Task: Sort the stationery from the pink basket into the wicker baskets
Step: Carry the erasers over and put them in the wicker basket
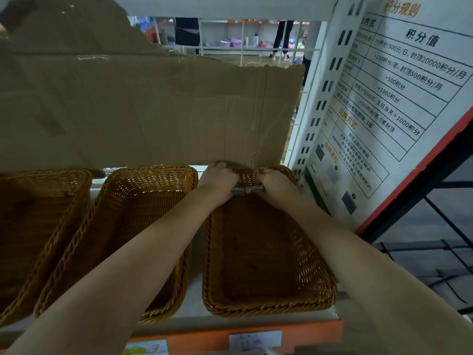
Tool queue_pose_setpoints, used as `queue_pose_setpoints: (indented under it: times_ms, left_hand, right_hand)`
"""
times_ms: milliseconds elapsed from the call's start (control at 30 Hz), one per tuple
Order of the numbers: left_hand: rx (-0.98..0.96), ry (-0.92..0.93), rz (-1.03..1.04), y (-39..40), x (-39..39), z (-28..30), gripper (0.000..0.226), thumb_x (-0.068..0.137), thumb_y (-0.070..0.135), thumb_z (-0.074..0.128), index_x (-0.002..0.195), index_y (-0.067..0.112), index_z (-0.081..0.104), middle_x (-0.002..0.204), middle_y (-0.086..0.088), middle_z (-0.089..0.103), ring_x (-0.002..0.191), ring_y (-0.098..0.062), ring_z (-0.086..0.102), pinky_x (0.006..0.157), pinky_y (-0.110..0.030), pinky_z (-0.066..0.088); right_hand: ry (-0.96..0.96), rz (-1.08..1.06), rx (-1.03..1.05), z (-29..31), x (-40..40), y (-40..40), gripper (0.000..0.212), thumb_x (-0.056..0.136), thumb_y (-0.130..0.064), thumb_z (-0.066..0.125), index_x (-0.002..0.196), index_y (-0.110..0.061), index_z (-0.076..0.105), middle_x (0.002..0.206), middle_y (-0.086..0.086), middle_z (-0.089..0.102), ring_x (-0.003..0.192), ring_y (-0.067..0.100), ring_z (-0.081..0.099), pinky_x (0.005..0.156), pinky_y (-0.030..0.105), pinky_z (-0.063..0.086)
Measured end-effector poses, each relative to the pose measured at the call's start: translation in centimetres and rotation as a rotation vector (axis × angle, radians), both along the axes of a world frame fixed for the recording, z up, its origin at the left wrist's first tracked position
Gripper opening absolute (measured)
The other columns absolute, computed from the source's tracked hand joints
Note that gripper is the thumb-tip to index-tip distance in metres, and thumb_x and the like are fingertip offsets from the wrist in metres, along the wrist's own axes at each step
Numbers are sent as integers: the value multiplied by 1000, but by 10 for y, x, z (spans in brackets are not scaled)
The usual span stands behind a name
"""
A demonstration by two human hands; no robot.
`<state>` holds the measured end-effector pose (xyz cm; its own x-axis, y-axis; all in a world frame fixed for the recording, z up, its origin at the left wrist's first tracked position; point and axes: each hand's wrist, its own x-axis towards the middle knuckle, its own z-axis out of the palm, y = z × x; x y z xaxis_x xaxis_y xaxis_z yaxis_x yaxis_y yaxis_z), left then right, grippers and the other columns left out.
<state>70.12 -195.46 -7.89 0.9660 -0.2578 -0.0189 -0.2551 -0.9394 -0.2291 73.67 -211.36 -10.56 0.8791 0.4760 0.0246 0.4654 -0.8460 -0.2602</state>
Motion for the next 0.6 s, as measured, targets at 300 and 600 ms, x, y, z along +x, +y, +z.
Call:
queue_pose_setpoints:
  times_ms: [300,600]
  left_hand:
    - [28,-20,5,0,0,-1,36,92,39,53,119,14,60,121,-7,59,117,-25,45,93,-33,34]
    - [57,-22,34,-3,-1,-1,36,93,36,50,119,12,59,124,-8,59,118,-26,47,97,-34,33]
  right_hand:
    - [-22,17,16,1,-2,1,30,92,-21,58,119,-9,60,122,10,53,111,25,51,94,31,39]
    - [-23,3,-8,1,-4,2,28,91,-22,59,117,-11,61,121,9,54,111,24,52,94,32,40]
